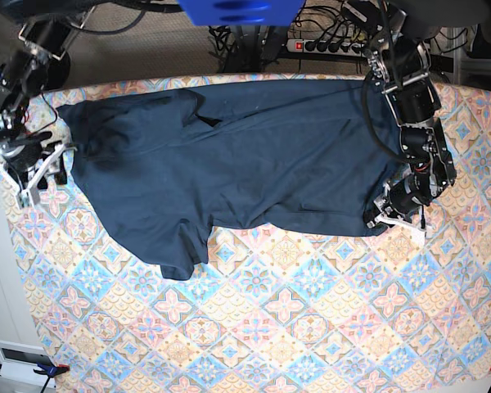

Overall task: Layout the t-shirt on the table in an organized manner, then fold the t-shirt properly
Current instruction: 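Reach both grippers to the shirt's hem edge and grasp it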

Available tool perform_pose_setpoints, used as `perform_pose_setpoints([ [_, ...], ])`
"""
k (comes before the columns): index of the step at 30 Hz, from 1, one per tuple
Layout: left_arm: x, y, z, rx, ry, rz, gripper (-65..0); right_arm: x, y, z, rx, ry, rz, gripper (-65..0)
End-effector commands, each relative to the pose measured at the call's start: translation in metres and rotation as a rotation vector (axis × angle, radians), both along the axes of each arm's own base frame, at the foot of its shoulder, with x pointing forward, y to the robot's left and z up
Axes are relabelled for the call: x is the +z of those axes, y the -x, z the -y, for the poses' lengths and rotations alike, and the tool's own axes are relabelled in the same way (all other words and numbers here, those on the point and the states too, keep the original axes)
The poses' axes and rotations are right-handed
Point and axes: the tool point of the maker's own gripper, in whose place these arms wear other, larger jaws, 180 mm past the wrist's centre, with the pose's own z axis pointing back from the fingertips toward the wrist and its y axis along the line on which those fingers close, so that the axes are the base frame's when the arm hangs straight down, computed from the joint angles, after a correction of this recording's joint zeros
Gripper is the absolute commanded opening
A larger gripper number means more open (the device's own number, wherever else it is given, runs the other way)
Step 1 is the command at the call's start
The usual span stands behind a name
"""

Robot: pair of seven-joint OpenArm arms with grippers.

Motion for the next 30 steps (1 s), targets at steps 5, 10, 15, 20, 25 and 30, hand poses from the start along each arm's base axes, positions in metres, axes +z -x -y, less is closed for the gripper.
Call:
perform_pose_setpoints([
  [5,0.048,-0.011,-0.018,-0.004,-0.100,0.144,-65.0,0.020,-0.046,-0.010,0.064,0.068,0.054,-39.8],
  [10,0.071,0.002,-0.019,-0.046,-0.171,0.183,-65.0,0.007,-0.081,-0.027,0.108,0.001,0.031,-39.8],
  [15,0.098,0.024,-0.040,0.001,-0.211,0.232,-65.0,-0.021,-0.106,-0.051,0.162,-0.089,-0.012,-39.8],
  [20,0.118,0.038,-0.056,0.038,-0.159,0.280,-65.0,-0.042,-0.128,-0.074,0.208,-0.159,-0.052,-39.8],
  [25,0.126,0.049,-0.070,0.072,-0.119,0.295,-65.0,-0.059,-0.138,-0.083,0.211,-0.216,-0.070,-39.9],
  [30,0.123,0.053,-0.072,0.076,-0.114,0.282,-65.0,-0.073,-0.133,-0.081,0.189,-0.247,-0.096,-39.9],
])
